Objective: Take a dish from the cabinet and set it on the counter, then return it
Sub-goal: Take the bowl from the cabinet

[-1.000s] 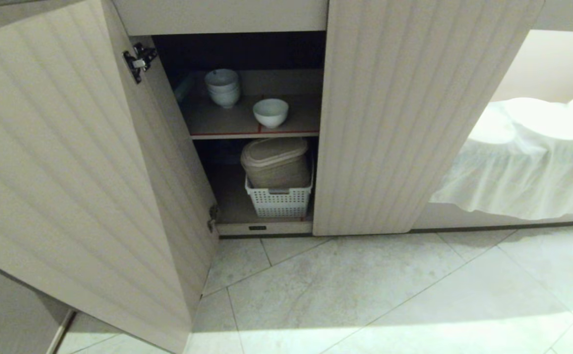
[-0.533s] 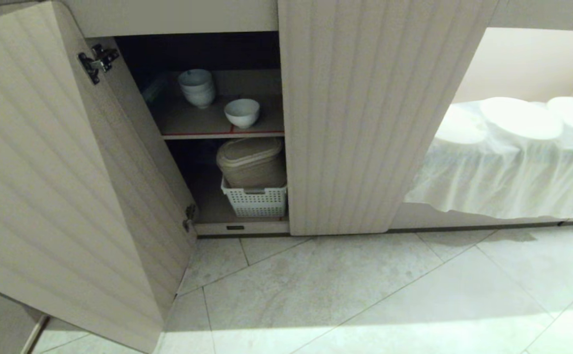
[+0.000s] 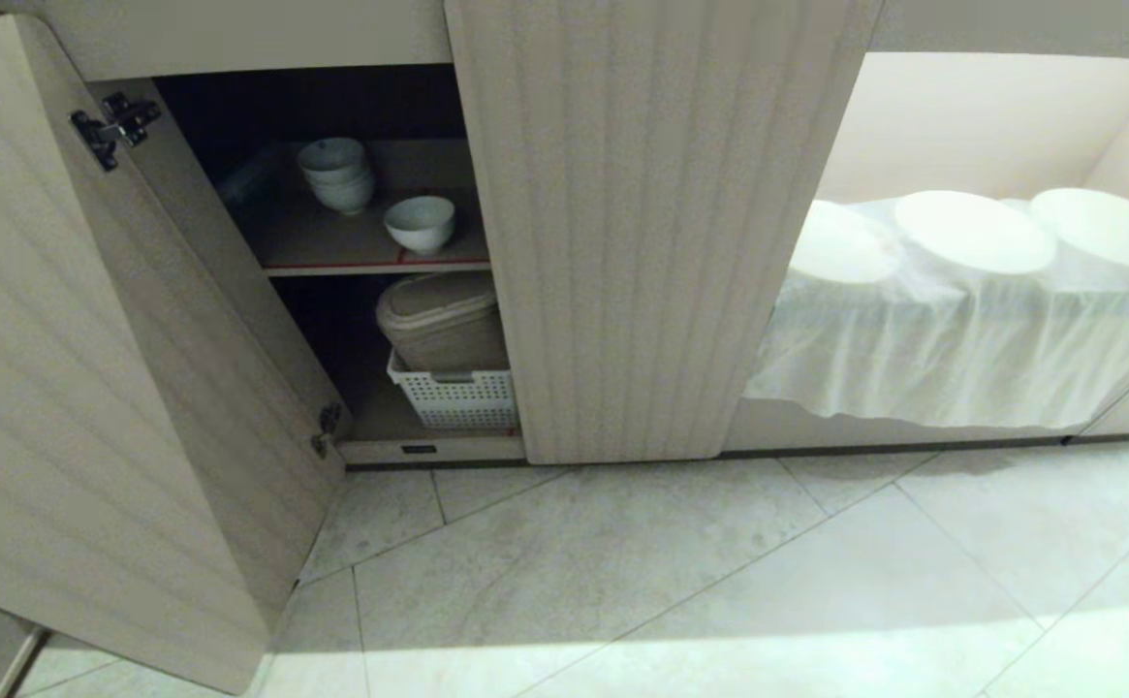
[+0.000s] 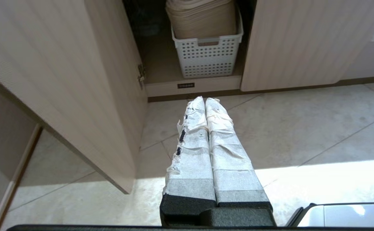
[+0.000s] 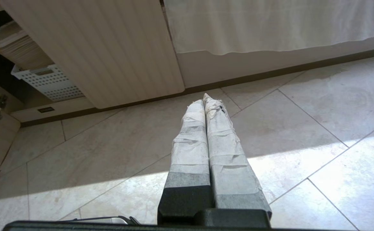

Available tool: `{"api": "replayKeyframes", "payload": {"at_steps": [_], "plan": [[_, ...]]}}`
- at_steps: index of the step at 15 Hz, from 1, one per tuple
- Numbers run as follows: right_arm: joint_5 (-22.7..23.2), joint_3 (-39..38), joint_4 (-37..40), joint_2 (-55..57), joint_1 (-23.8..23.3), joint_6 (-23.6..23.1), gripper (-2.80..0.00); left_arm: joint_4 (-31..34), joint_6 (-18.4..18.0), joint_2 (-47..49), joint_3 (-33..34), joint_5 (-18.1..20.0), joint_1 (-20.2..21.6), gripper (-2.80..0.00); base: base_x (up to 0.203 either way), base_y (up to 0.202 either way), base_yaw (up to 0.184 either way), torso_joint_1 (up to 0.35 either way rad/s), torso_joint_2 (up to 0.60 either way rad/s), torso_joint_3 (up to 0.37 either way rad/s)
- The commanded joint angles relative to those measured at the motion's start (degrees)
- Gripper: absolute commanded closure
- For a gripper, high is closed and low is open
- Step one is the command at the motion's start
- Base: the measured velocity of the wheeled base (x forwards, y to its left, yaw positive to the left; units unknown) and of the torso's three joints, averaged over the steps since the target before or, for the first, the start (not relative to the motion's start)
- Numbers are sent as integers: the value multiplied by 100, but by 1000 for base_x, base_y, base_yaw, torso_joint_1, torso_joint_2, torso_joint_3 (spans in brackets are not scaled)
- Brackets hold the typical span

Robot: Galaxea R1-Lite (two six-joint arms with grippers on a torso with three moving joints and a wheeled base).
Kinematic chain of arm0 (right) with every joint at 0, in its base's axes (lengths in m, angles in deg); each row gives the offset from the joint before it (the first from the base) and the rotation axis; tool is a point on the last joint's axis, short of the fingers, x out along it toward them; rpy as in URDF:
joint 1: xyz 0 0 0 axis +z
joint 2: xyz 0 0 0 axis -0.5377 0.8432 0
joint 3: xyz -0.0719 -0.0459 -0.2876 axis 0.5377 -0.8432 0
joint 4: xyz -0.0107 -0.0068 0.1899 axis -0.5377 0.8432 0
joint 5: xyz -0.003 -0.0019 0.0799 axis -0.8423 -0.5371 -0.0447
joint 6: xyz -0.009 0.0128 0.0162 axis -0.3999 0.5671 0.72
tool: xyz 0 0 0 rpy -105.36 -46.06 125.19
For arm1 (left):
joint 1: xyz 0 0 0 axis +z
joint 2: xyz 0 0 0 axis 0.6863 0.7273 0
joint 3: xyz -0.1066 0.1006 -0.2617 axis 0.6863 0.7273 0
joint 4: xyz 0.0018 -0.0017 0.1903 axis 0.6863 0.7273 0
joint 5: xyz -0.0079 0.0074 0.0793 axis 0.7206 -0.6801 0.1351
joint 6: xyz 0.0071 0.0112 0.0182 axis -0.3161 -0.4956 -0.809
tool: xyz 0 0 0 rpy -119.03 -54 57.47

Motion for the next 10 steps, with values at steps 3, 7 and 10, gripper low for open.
{"api": "replayKeyframes", "payload": {"at_steps": [3,7,10], "plan": [[1,-1,-1,7,2,10,0,-1,11,0,0,-3,0,0,0,0,0,0,0,0],[1,-1,-1,7,2,10,0,-1,23,0,0,-3,0,0,0,0,0,0,0,0],[1,1,-1,7,2,7,0,-1,23,0,0,-3,0,0,0,0,0,0,0,0]]}}
